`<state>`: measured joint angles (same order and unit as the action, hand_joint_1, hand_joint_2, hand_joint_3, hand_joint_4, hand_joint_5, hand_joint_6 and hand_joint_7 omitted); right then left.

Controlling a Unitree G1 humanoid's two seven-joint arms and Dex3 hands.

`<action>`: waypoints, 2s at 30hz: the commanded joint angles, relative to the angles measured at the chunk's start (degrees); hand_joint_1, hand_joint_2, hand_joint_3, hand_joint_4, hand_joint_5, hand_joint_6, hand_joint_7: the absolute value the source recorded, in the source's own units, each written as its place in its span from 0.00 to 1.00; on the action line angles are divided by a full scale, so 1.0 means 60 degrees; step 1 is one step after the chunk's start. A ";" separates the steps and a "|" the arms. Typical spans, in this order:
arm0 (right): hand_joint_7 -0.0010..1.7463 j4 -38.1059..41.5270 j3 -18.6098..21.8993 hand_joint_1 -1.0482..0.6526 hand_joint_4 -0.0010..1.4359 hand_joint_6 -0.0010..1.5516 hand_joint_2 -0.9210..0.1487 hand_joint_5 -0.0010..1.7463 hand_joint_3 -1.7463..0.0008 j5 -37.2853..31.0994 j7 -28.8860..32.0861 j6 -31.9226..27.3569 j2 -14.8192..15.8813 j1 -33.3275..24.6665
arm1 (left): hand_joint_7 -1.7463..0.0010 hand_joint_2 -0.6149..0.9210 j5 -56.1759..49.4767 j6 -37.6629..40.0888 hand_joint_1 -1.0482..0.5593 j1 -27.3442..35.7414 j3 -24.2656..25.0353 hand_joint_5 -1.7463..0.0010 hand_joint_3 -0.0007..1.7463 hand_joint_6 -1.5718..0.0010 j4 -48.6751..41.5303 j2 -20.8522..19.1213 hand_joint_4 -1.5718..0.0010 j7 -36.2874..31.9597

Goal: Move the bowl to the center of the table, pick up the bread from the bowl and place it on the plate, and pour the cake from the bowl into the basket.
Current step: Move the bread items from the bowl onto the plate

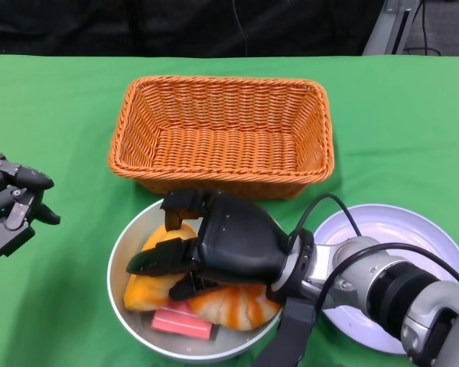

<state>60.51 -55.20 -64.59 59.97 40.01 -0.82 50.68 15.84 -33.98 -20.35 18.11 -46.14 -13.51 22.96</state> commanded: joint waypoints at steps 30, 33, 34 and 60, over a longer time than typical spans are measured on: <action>0.40 -0.3695 0.2946 0.52 0.59 0.61 0.08 0.73 1.00 0.4232 -0.6401 0.2652 0.1878 -0.1473 | 0.41 0.94 -0.0095 -0.0035 0.60 -0.0240 0.0048 0.23 0.32 0.45 -0.0361 -0.0288 0.47 0.0035; 0.35 -0.4187 0.3294 0.53 0.62 0.64 0.07 0.69 0.99 0.4921 -0.7464 0.2634 0.2077 -0.1747 | 0.41 0.93 -0.0134 -0.0097 0.60 -0.0263 0.0034 0.24 0.32 0.45 -0.0473 -0.0306 0.47 0.0040; 0.35 -0.4331 0.3412 0.53 0.62 0.64 0.06 0.68 0.99 0.5138 -0.7778 0.2616 0.2131 -0.1827 | 0.41 0.93 -0.0138 -0.0097 0.59 -0.0266 0.0035 0.24 0.32 0.45 -0.0485 -0.0303 0.47 0.0037; 0.56 -0.7329 0.6857 0.59 0.58 0.56 0.04 0.81 0.98 0.8614 -1.0065 0.1741 0.2550 -0.4800 | 0.41 0.92 -0.0096 -0.0190 0.61 -0.0325 0.0055 0.22 0.34 0.44 -0.0766 -0.0376 0.47 0.0363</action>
<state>18.26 -15.64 -15.43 0.20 51.57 13.93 23.32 15.30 -34.52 -22.04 18.11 -50.25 -14.20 24.75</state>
